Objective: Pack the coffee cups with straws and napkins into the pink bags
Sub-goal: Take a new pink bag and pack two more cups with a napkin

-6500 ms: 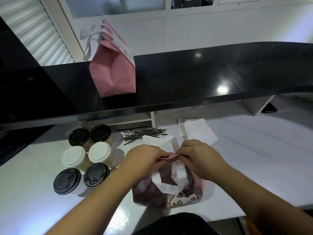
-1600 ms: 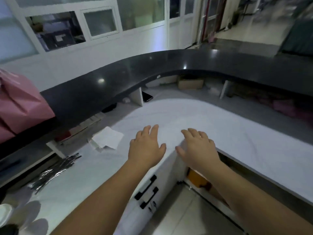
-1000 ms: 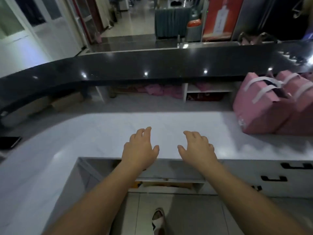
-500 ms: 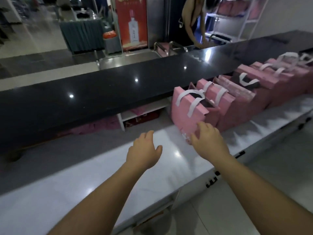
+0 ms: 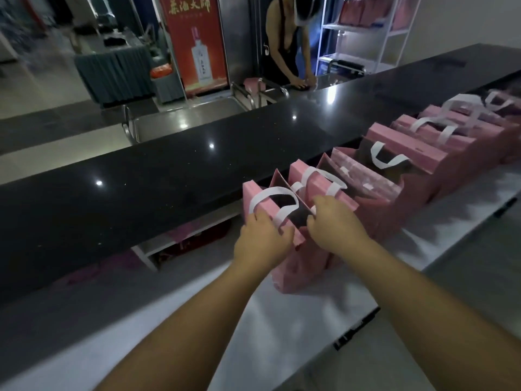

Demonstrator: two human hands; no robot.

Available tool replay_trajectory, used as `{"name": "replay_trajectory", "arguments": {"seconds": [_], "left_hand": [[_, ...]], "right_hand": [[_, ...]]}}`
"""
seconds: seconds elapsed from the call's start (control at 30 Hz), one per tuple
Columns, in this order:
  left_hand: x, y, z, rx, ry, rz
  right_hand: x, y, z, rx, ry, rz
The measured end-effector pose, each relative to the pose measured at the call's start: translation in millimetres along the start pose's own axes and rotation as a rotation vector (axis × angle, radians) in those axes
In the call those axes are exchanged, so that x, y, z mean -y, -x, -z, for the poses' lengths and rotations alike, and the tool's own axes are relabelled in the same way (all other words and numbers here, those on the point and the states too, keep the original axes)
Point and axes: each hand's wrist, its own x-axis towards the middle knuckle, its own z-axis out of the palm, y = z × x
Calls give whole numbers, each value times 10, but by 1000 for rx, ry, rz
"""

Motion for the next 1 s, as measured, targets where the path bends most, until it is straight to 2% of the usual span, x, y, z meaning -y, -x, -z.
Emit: {"name": "replay_trajectory", "arguments": {"seconds": [0.27, 0.53, 0.63, 0.77, 0.87, 1.0], "left_hand": [[-407, -404, -298, -62, 8, 235], [-147, -419, -79, -119, 293, 399], [56, -340, 20, -136, 329, 413], [290, -93, 168, -196, 365, 457], [529, 223, 338, -265, 409, 475], [931, 844, 615, -391, 446, 537]], "right_hand": [[-139, -758, -111, 169, 60, 159], [-144, -986, -254, 271, 183, 100], [-72, -1026, -239, 388, 187, 38], [41, -974, -274, 347, 144, 78], [215, -783, -321, 263, 68, 189], [656, -344, -441, 309, 47, 341]]}}
